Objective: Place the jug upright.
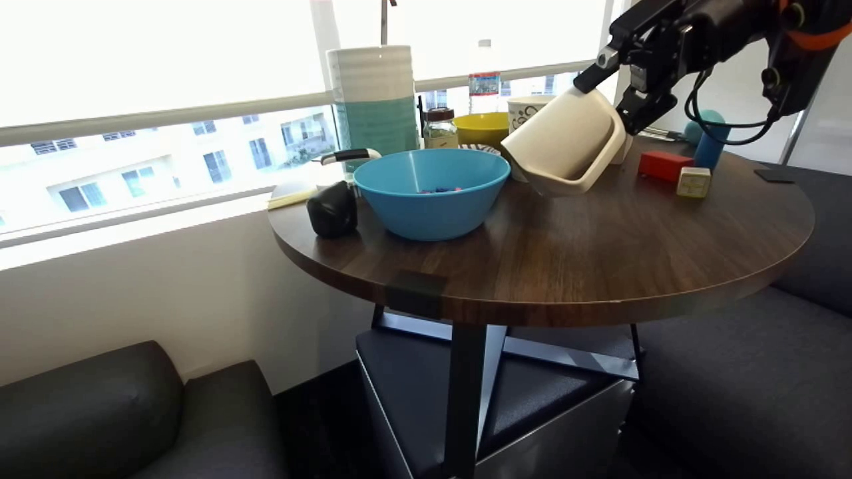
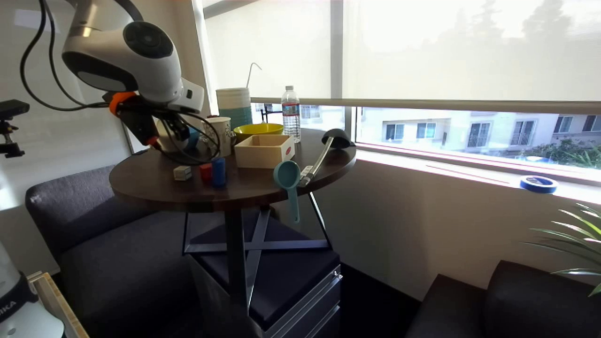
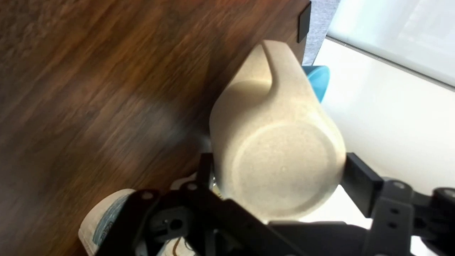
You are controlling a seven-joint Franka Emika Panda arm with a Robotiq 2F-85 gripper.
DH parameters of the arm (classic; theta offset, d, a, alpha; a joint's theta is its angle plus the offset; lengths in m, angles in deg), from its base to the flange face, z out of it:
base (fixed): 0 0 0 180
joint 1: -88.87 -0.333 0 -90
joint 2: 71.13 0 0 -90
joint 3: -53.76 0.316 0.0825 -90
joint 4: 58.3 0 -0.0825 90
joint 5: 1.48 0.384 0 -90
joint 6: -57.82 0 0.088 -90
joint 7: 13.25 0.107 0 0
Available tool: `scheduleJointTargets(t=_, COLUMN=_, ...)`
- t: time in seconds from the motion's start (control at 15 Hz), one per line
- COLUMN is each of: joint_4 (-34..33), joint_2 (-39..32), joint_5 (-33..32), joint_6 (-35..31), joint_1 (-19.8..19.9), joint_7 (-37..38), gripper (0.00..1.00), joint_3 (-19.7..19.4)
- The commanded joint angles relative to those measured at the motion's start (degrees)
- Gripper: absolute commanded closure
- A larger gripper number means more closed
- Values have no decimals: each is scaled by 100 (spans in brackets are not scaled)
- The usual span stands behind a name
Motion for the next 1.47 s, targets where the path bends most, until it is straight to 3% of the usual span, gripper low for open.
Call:
scheduleJointTargets(t=0.0, joint_4=-20, joint_2=-204, joint_5=427, joint_6=47, joint_1=197, joint_7=-277, gripper=37, joint_3=211)
scheduleJointTargets(t=0.53, joint_4=-4, joint_2=-338, joint_5=504, joint_6=38, joint_1=442, joint_7=-252, gripper=35, joint_3=399)
scheduleJointTargets(t=0.67, joint_4=5, joint_2=-340, joint_5=493, joint_6=43, joint_1=477, joint_7=-244, gripper=31, joint_3=416)
scheduleJointTargets(t=0.73, joint_4=9, joint_2=-340, joint_5=479, joint_6=45, joint_1=496, joint_7=-232, gripper=12, joint_3=428)
scheduleJointTargets(t=0.8, joint_4=12, joint_2=-343, joint_5=465, joint_6=46, joint_1=511, joint_7=-220, gripper=8, joint_3=439)
scheduleJointTargets(t=1.4, joint_4=52, joint_2=-282, joint_5=374, joint_6=60, joint_1=653, joint_7=-125, gripper=0, joint_3=453)
